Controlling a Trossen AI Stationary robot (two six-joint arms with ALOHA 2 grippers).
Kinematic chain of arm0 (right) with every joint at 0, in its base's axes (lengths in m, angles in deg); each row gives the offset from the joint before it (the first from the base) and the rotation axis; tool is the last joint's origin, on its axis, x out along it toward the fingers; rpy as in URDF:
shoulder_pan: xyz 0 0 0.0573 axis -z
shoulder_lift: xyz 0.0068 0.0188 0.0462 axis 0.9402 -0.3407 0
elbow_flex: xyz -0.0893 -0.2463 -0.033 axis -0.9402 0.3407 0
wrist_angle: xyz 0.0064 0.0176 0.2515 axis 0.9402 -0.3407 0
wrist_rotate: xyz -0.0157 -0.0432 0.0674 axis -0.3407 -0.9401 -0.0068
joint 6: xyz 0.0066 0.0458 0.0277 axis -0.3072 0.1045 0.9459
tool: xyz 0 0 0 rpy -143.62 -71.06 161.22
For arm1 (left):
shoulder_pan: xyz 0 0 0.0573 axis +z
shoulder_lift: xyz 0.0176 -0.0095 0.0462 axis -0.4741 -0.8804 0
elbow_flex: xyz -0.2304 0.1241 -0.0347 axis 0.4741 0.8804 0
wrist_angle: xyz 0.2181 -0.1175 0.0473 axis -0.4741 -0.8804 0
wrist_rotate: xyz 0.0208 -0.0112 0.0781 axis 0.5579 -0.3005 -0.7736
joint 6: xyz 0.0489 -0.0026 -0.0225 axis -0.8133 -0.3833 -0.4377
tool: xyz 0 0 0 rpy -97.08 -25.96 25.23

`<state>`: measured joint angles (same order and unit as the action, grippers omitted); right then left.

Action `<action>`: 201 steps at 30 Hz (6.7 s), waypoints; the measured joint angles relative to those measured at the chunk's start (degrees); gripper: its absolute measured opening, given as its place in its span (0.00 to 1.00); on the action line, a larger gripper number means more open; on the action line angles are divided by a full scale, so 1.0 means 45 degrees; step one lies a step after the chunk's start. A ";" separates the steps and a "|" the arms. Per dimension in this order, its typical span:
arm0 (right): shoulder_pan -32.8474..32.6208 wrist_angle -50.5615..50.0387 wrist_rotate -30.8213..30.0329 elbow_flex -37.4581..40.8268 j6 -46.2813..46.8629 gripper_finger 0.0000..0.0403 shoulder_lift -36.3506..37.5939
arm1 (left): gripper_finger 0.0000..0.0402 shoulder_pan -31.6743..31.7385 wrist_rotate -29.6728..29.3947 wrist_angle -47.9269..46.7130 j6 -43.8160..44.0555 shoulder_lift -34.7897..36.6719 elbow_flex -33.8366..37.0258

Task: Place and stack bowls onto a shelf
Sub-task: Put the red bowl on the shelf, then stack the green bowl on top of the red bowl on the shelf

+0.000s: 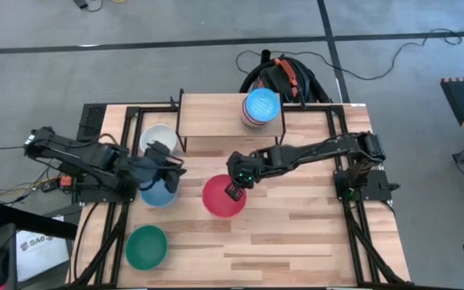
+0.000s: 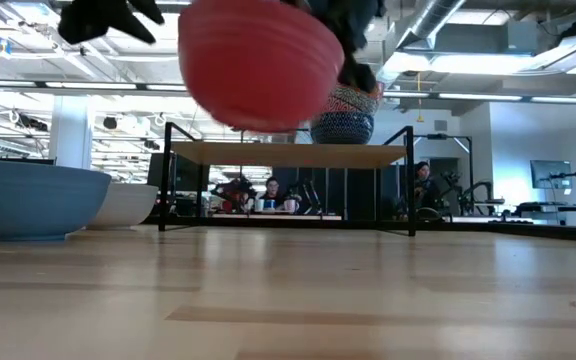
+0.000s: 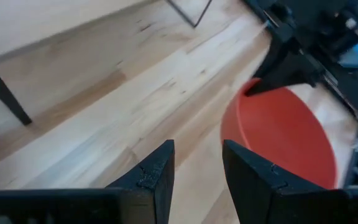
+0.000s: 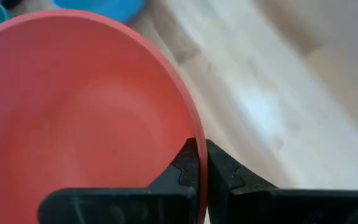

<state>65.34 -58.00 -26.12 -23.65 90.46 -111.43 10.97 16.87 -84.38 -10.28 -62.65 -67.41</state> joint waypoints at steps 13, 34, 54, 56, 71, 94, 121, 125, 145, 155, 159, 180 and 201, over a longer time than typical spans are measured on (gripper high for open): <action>0.1307 -0.1048 -0.0830 -0.3927 -0.5036 0.06 -0.0010 | 0.30 -0.0455 -0.0378 0.0400 -0.1118 0.0804 -0.0005; 0.6547 0.1939 0.1242 -0.5523 -1.3786 0.07 -0.0535 | 0.30 0.3330 -0.1028 0.2692 -0.2526 0.0188 0.0005; 0.7436 0.0843 0.1976 -1.0309 -1.4555 0.07 -0.4687 | 0.30 0.4043 -0.0353 0.2916 -0.2201 -0.0231 -0.0005; 0.7471 0.0703 0.1992 -1.0328 -1.4545 0.07 -0.4964 | 0.30 0.4043 -0.0261 0.2880 -0.2196 -0.0231 -0.0005; 0.7586 -0.0961 0.2103 -1.0329 -1.4458 0.07 -0.5037 | 0.30 0.4043 -0.0061 0.2432 -0.2230 -0.0231 -0.0005; 0.7670 -0.1372 0.2639 -1.0329 -1.4496 0.09 -0.5032 | 0.30 0.4043 0.0255 0.2442 -0.1851 -0.0231 -0.0005; 0.7684 -0.0695 0.2922 -1.0047 -1.4317 0.26 -0.5013 | 0.30 0.4043 0.0143 0.2451 -0.1642 -0.0231 -0.0005; 0.7738 -0.0466 0.2911 -1.0052 -1.4204 0.26 -0.5013 | 0.30 0.4043 0.0102 0.2446 -0.1632 -0.0231 0.0000; 0.7065 0.0600 0.3260 -1.0071 -1.3122 0.26 -0.3040 | 0.30 0.4022 -0.0848 0.1147 -0.1626 0.1106 0.0000; 0.4161 -0.0271 0.2524 -1.0062 -1.1176 0.26 -0.2943 | 0.30 0.3183 -0.0185 -0.0799 -0.1859 0.2315 -0.0001; 0.2932 -0.0047 0.1480 -1.0063 -1.0561 0.26 -0.2942 | 0.30 0.2522 -0.0152 -0.1563 -0.1846 0.2706 -0.0001; -0.1335 0.3019 0.0606 -1.0086 -0.3512 0.26 -0.6127 | 0.30 -0.0865 0.0366 -0.6251 0.1992 0.2883 0.0000; -0.1870 0.7383 0.3404 -1.0069 0.2988 0.54 -1.0724 | 0.30 -0.2306 0.1409 -0.7253 0.3485 0.1114 0.0019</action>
<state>56.93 -24.77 -10.80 -68.96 103.90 -159.68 0.59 23.22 -117.02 5.40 -57.63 -67.32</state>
